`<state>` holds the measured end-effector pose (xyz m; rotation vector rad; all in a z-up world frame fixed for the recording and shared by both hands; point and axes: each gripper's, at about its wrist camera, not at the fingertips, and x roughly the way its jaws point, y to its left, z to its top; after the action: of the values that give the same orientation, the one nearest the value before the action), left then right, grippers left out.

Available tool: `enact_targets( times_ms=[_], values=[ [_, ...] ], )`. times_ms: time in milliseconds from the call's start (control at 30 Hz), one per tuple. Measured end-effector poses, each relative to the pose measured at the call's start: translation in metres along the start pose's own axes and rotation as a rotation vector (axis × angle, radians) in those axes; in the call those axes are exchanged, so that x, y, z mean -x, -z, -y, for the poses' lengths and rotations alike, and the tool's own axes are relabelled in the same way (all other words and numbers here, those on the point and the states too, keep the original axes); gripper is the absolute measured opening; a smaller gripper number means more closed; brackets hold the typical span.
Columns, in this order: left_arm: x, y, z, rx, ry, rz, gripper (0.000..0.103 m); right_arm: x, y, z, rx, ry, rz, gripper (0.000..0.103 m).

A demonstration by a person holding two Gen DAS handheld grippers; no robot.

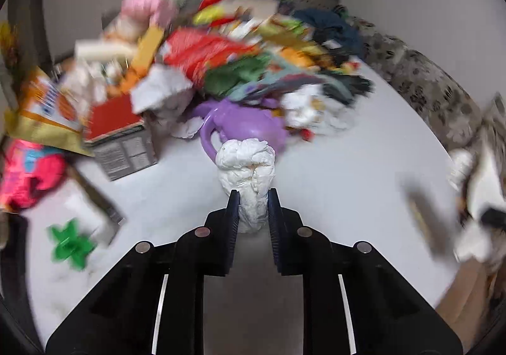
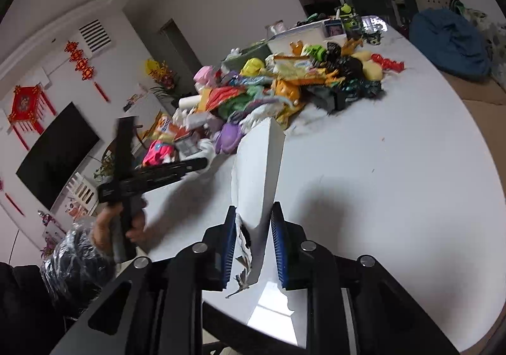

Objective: Collect trash
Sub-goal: 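Grasp white tissue with left tool while right tool grasps white paper, drop both in box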

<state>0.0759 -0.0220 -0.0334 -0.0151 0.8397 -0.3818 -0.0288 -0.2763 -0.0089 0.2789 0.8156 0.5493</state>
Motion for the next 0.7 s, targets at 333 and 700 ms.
enact_targets(
  times_ms=[333,700],
  values=[
    [0.147,0.146,0.041,-0.270,0.149,0.001,0.018,-0.002,0.072,-0.076,0.115,-0.256,-0.208,0.022],
    [0.012,0.272,0.002,-0.219,0.069,-0.400,0.063,-0.142,0.190,-0.068,0.207,-0.009,-0.636,0.056]
  ],
)
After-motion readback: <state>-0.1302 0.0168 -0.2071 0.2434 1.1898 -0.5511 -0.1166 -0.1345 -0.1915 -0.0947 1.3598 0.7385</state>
